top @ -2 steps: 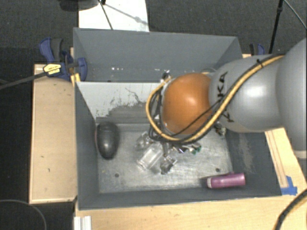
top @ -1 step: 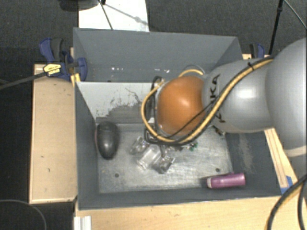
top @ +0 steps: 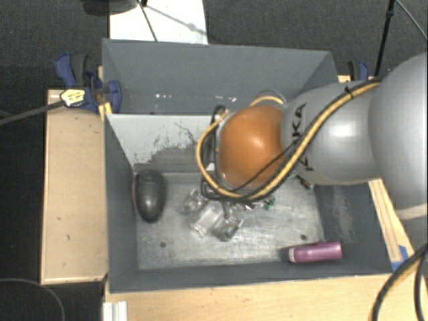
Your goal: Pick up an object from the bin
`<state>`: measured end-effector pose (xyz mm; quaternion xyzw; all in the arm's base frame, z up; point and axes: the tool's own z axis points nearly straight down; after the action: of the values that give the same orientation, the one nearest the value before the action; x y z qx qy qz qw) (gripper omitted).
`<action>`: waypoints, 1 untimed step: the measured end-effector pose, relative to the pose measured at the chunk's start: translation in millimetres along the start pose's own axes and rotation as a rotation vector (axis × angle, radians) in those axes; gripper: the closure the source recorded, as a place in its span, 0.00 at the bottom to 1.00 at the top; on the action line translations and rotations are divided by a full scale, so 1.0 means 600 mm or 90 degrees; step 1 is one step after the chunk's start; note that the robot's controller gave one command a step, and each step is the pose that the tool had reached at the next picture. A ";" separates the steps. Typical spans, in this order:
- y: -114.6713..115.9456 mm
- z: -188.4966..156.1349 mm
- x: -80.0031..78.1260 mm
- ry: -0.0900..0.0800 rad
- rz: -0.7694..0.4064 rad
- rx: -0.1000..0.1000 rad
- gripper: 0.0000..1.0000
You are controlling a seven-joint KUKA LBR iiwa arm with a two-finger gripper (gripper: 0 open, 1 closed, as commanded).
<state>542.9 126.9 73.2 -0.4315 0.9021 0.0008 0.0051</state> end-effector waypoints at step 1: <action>-0.001 -0.002 -0.002 -0.002 0.002 0.001 1.00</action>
Offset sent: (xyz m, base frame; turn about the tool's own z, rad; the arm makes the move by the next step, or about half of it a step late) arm 0.0000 0.0000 0.0000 0.0000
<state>544.2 127.6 74.6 -0.4301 0.9028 0.0006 0.0065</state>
